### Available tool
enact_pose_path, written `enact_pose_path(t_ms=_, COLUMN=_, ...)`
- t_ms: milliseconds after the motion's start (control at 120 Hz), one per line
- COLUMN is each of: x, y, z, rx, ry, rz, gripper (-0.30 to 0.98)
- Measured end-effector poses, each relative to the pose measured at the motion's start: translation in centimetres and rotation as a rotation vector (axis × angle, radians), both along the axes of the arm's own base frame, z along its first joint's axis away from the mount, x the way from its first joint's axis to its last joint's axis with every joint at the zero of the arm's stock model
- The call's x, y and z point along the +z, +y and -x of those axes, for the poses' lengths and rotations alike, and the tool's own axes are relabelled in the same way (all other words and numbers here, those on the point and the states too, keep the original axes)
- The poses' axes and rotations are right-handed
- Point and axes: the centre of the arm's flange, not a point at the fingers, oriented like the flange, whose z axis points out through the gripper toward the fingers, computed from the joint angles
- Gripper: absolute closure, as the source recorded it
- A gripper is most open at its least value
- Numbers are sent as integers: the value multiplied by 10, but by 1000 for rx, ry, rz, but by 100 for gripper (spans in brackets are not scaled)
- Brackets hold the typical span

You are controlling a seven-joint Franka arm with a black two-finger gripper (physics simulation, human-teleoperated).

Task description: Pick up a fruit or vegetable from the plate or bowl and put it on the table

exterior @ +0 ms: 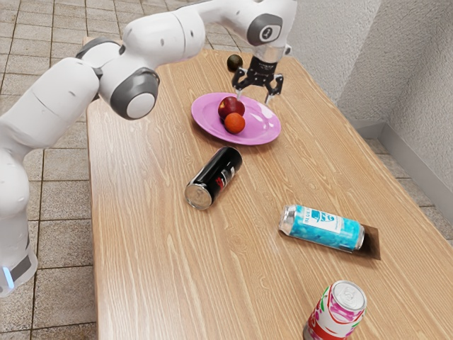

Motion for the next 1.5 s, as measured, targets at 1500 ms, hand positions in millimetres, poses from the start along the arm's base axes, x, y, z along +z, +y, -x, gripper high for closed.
enact_pose_path(t_ms=1500, x=-94, y=-1, z=19, rx=281, ry=80, rz=26, gripper=3)
